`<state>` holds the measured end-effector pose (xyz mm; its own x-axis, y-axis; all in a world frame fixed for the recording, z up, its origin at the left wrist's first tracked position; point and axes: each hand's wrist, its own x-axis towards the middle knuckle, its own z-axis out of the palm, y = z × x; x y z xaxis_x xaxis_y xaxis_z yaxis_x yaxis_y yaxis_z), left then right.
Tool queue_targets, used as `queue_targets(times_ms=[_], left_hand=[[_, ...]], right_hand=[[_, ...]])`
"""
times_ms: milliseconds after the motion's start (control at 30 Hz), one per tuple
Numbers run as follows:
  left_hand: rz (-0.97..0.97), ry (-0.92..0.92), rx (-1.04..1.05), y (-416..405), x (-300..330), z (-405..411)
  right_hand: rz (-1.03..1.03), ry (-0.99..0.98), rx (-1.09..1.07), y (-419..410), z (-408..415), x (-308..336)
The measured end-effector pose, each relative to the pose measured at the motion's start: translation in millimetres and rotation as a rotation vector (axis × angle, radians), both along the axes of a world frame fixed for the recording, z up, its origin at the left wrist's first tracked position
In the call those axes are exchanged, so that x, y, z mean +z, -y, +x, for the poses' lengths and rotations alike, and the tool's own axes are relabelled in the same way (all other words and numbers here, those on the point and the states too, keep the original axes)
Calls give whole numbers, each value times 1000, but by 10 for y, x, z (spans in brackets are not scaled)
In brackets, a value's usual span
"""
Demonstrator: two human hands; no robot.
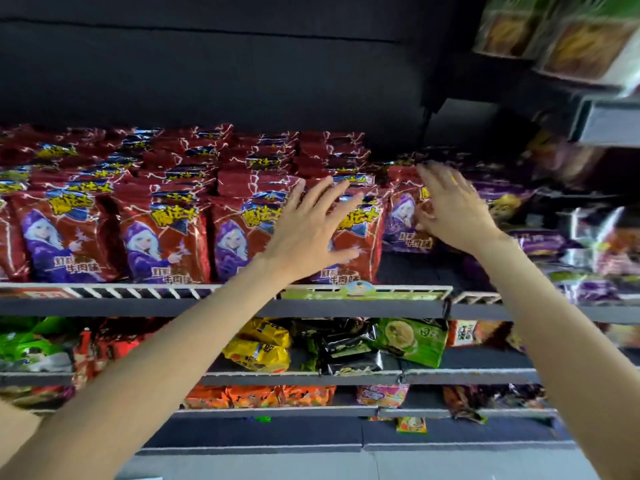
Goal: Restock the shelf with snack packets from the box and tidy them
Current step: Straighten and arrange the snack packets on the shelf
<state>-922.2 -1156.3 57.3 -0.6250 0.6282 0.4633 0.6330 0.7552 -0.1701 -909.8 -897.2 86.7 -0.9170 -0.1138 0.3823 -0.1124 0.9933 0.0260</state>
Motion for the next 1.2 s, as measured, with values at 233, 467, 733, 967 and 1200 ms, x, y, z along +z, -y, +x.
queue_targets(times_ms=[233, 467, 733, 967, 1200], left_hand=[[10, -30, 26, -21, -31, -22], [2, -61, 18, 9, -55, -56], [-5, -70, 19, -4, -58, -60], [388, 11, -157, 303, -14, 69], [209, -39, -66, 1065, -139, 23]], right_hand=[[127, 108, -54, -117, -196, -50], [115, 44, 85, -65, 246, 15], [362, -13, 204, 107, 731, 393], [361, 55, 233, 518, 915, 870], [275, 82, 259, 944, 1034, 1140]])
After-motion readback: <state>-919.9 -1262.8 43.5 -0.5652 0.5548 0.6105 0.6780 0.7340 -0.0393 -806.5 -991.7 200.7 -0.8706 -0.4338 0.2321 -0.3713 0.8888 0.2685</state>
